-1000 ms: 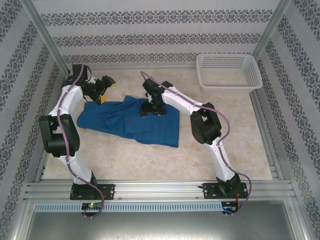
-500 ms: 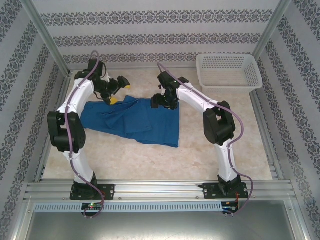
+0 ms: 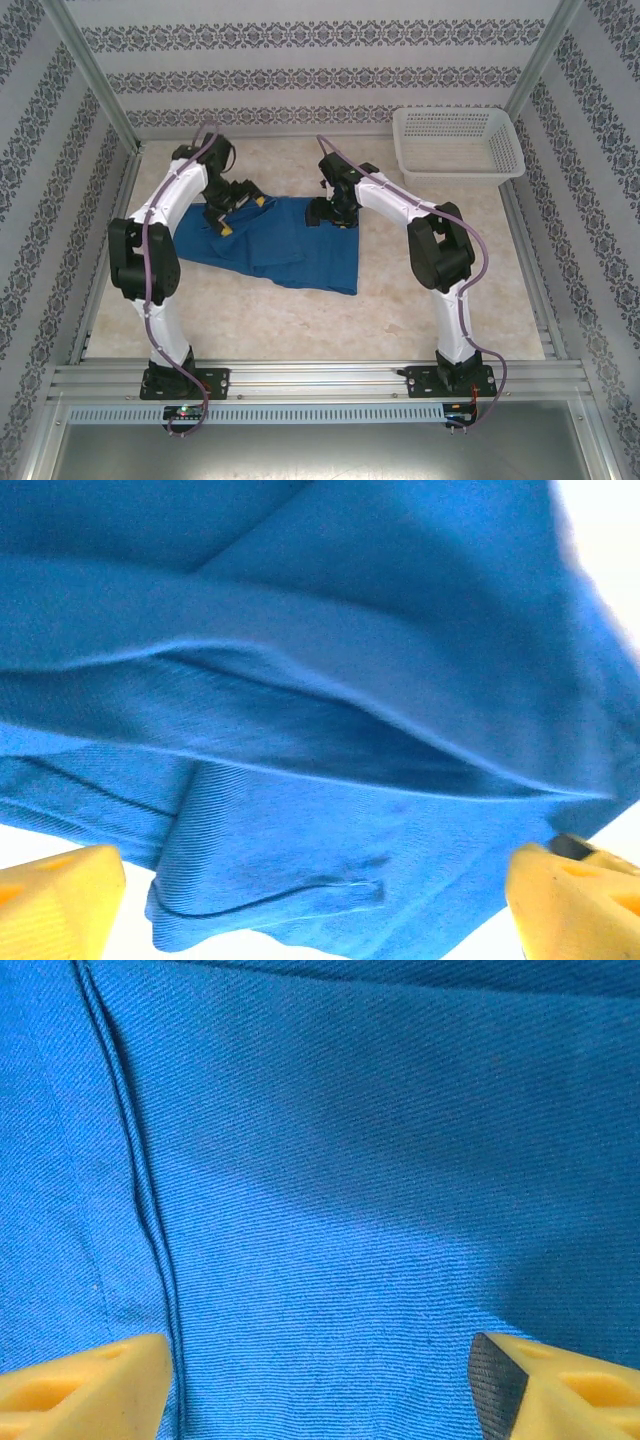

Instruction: Roll up the long pants

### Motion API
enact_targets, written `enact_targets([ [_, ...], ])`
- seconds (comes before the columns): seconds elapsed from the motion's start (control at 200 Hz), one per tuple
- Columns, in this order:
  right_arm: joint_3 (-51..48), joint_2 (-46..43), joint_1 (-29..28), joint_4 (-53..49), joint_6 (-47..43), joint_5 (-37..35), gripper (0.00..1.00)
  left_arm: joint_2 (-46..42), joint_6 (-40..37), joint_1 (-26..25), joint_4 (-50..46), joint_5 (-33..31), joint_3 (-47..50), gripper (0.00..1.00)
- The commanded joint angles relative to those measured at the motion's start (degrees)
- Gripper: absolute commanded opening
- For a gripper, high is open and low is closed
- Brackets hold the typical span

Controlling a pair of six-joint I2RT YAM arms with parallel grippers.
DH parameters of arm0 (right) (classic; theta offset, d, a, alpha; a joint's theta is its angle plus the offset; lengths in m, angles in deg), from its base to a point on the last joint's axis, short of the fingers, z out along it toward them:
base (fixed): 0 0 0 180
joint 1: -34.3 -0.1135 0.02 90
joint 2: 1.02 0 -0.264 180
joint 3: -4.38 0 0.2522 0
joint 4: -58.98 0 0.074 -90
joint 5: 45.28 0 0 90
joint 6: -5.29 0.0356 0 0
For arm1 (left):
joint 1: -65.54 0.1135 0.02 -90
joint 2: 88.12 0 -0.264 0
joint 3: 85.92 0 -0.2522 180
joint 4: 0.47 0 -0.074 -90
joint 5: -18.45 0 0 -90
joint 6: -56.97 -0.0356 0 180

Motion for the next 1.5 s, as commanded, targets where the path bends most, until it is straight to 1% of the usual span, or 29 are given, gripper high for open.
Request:
enact_targets([
  [0.0, -1.76, -2.86, 0.04, 1.01, 0.30, 0.88, 0.79, -0.86, 2.69, 0.39, -8.83, -7.14, -2.65, 0.94],
  [0.04, -2.06, -2.75, 0.13, 1.53, 0.36, 1.30, 0.79, -2.90, 5.42, 0.33, -6.43, -6.81, 0.59, 0.92],
  [0.11, -2.54, -2.83, 0.07, 2.40, 0.74, 1.95, 0.79, -7.45, 12.75, -0.16, -0.90, -7.31, 8.01, 0.89],
  [0.215, -3.28, -3.17, -0.04, 3.35, 0.74, 2.82, 0.79, -13.44, 23.26, -1.60, 6.52, -9.64, 17.63, 0.90],
  [0.28, -3.85, -3.40, -0.12, 3.53, 0.49, 3.26, 0.79, -15.25, 28.07, -2.73, 9.36, -11.02, 20.64, 0.90],
  [0.395, -4.77, -4.16, -0.30, 3.61, -0.25, 3.80, 0.79, -15.26, 33.52, -5.18, 15.10, -11.83, 22.91, 0.92],
  [0.52, -6.19, -5.12, -0.47, 3.68, -1.01, 4.24, 0.79, -14.27, 37.93, -7.28, 22.45, -14.31, 23.49, 0.92],
  [0.654, -8.94, -6.89, -0.38, 4.17, -1.66, 4.84, 0.79, -12.97, 42.15, -8.94, 23.95, -19.63, 20.84, 0.93],
  [0.759, -10.88, -8.10, -0.05, 4.00, -2.63, 5.17, 0.79, -13.14, 46.30, -10.40, 26.43, -23.68, 21.22, 0.94],
  [0.874, -12.16, -9.27, 0.98, 3.27, -4.03, 5.63, 0.79, -11.91, 49.40, -11.69, 26.51, -26.56, 20.59, 0.94],
  [1.014, -13.19, -9.99, 2.56, 3.05, -5.33, 6.08, 0.80, -8.94, 51.42, -12.95, 25.59, -27.82, 18.48, 0.94],
  [1.249, -15.01, -10.09, 4.70, 3.90, -6.13, 7.54, 0.80, -4.15, 53.55, -13.58, 23.20, -29.66, 14.86, 0.88],
  [1.284, -15.29, -10.06, 5.00, 4.05, -6.13, 7.61, 0.80, -3.93, 54.00, -13.63, 23.13, -30.20, 14.75, 0.86],
  [1.349, -15.67, -9.99, 5.26, 4.15, -6.48, 7.92, 0.80, -3.63, 54.75, -13.62, 23.14, -31.47, 14.67, 0.76],
  [1.384, -15.86, -9.95, 5.43, 4.15, -6.61, 8.03, 0.80, -3.48, 55.11, -13.62, 22.92, -32.25, 14.41, 0.66],
  [1.414, -16.09, -9.95, 5.66, 4.17, -6.80, 8.02, 0.80, -3.17, 55.33, -13.52, 22.35, -32.92, 13.94, 0.56],
  [1.449, -16.37, -9.91, 5.84, 4.27, -6.79, 8.03, 0.80, -2.82, 55.61, -13.56, 21.54, -33.46, 13.38, 0.36],
  [1.494, -16.70, -9.91, 6.05, 4.49, -6.75, 8.29, 0.80, -2.23, 55.73, -13.54, 20.86, -34.07, 12.43, 0.18],
])
